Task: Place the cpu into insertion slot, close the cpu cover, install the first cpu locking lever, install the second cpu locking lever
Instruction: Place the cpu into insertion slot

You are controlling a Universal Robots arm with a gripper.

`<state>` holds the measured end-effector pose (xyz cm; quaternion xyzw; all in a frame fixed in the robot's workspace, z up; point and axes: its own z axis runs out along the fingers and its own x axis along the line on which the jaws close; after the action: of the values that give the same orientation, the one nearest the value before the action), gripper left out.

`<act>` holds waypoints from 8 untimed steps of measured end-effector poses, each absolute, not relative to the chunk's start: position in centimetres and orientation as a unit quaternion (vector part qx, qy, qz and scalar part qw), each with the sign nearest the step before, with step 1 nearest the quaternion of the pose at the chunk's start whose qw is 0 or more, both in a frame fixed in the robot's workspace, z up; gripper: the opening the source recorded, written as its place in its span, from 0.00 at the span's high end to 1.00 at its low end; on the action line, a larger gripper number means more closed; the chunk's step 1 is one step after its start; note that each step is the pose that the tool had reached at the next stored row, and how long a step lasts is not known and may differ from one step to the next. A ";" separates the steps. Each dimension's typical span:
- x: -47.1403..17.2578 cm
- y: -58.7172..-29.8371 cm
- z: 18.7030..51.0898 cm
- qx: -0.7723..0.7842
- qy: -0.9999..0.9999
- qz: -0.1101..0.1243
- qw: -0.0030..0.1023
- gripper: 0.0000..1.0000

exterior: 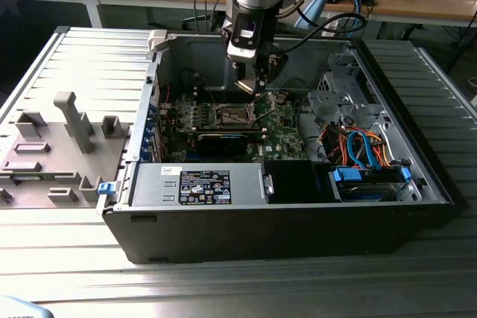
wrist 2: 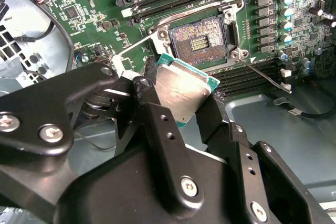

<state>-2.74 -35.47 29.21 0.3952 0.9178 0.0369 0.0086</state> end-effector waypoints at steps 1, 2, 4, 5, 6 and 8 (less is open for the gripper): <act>-2.7 -35.5 29.2 0.396 0.918 0.037 0.009 0.45; -2.7 -35.5 29.2 0.396 0.917 0.037 0.009 0.45; -2.7 -35.5 29.2 0.398 0.917 0.037 0.009 0.45; -2.7 -35.5 29.2 0.399 0.916 0.037 0.009 0.45; -2.7 -35.5 29.2 0.399 0.916 0.037 0.009 0.45; -2.7 -35.5 29.2 0.400 0.916 0.037 0.009 0.45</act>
<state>-2.74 -35.47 29.18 0.4003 0.9156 0.0369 0.0088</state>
